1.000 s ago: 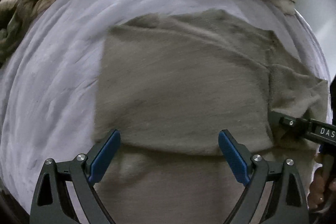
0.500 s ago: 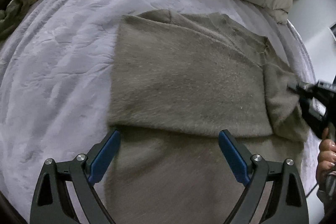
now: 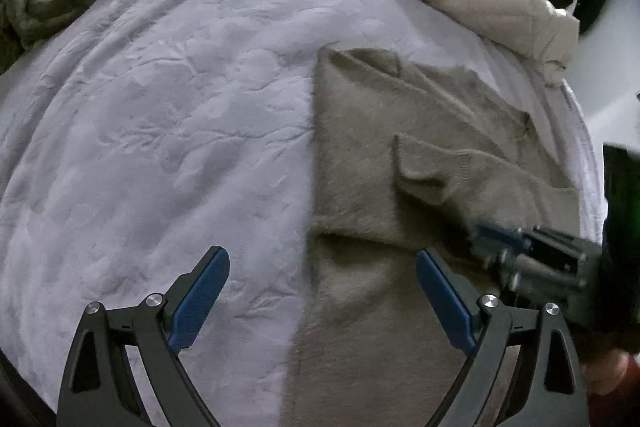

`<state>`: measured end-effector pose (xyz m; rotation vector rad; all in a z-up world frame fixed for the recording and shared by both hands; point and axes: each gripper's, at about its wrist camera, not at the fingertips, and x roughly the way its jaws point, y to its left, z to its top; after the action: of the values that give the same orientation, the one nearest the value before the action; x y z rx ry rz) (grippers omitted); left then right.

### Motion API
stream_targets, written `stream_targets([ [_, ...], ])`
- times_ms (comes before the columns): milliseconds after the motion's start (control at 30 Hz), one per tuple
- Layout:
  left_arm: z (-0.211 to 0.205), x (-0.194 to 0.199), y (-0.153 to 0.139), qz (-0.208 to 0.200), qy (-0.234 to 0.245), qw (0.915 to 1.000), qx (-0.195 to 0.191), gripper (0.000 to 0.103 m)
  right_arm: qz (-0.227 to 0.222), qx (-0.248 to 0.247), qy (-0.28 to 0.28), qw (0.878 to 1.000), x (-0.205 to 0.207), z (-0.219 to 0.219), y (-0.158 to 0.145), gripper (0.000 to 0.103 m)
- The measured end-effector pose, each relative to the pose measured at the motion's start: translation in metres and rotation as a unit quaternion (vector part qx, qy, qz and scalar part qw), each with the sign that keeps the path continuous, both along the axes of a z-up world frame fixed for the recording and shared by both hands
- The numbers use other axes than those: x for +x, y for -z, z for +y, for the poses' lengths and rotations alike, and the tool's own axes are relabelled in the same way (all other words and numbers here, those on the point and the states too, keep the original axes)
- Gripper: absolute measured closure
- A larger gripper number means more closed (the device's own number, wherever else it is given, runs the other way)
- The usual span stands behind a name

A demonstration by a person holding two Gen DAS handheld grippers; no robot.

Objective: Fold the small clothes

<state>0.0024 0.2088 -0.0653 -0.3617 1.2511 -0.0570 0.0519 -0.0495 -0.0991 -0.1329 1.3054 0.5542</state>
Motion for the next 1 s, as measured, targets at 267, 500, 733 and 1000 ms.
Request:
stream_targets([
  [267,-0.031,0.023,0.002,0.015,0.035,0.9921,-0.119,0.008,0.034,0.067,0.157,0.985,-0.026,-0.091,-0.018,0.029],
  [500,-0.052,0.032,0.006,0.020,0.016,0.9891,-0.145,0.021,0.052,0.181,0.453,0.871,-0.075,-0.260,-0.011,0.029],
  [733,-0.052,0.045,0.023,0.040,0.007,0.9906,-0.131,0.083,0.083,0.309,0.558,0.766,-0.086,-0.329,0.032,0.089],
  [1000,-0.060,0.038,0.017,0.025,0.017,0.9939,-0.106,0.089,0.041,0.259,0.504,0.823,-0.077,-0.341,0.010,0.097],
])
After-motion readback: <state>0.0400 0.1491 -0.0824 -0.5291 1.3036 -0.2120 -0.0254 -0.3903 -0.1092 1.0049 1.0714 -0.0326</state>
